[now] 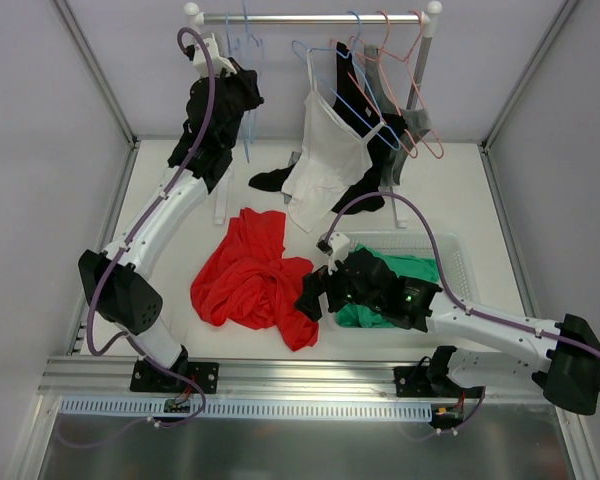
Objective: Remove the tank top from the hanger
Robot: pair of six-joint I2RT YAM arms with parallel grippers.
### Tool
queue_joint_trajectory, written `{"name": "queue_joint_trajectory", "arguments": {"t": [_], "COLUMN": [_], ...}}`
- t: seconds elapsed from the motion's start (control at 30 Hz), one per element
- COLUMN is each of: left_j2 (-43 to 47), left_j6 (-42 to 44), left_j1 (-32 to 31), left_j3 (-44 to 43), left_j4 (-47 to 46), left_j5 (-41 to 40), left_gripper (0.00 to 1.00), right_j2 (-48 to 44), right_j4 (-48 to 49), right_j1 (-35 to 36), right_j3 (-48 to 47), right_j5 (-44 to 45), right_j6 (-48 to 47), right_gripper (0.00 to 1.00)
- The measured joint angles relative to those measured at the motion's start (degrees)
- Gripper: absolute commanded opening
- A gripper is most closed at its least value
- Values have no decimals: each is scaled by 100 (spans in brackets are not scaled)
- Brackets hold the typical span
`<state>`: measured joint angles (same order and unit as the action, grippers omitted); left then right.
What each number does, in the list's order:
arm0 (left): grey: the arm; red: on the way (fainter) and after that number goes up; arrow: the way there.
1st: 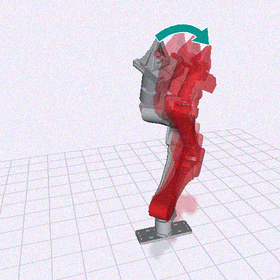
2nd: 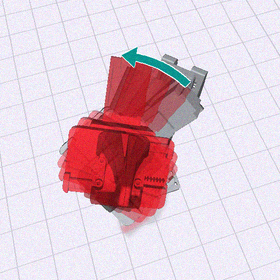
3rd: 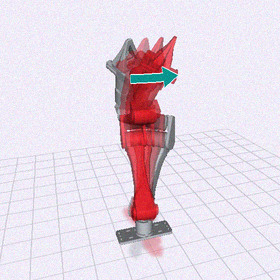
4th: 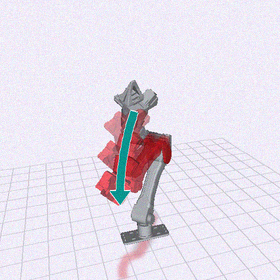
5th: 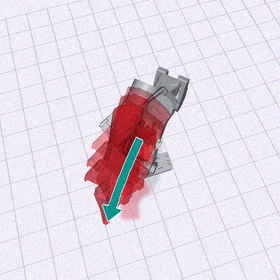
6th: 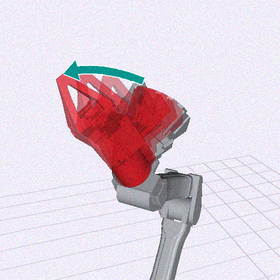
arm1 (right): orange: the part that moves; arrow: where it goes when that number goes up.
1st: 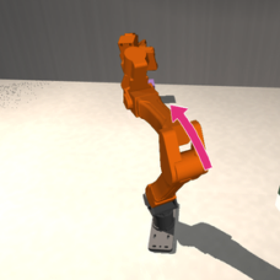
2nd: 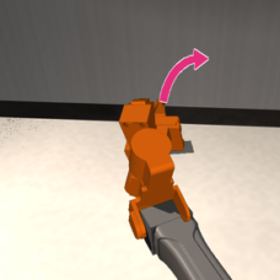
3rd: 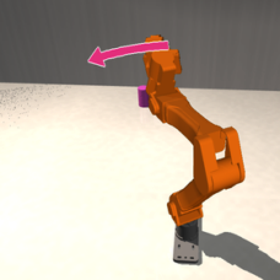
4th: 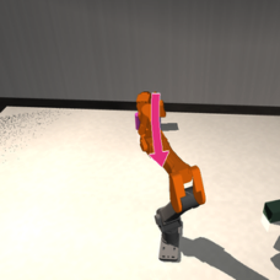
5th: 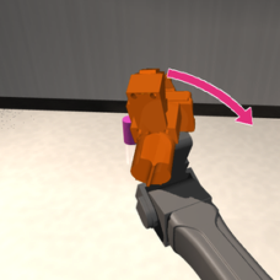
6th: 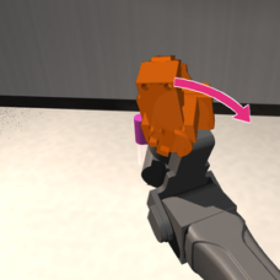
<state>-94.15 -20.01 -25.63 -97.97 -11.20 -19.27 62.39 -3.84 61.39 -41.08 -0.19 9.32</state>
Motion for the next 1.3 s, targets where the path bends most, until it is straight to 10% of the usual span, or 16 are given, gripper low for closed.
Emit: {"name": "queue_joint_trajectory", "arguments": {"t": [0.6,0.73,0.77,0.87,1.3], "left_j2": [42,199,249,437,3119], "left_j6": [-356,-382,-385,-468,-273], "left_j1": [391,402,400,400,400], "left_j3": [826,876,885,916,1499], "left_j4": [-7,0,2,11,407], "left_j5": [208,201,190,216,881], "left_gripper": [0,80,85,99,99], "right_j2": [-37,-35,-33,-17,1139], "right_j4": [-2,-2,-2,0,-223], "right_j1": [0,0,0,0,0], "right_j3": [39,39,39,39,-841], "right_j5": [-4,-2,-17,-50,219], "right_j6": [-35,-35,-35,-35,-435], "right_gripper": [100,100,99,100,99]}}
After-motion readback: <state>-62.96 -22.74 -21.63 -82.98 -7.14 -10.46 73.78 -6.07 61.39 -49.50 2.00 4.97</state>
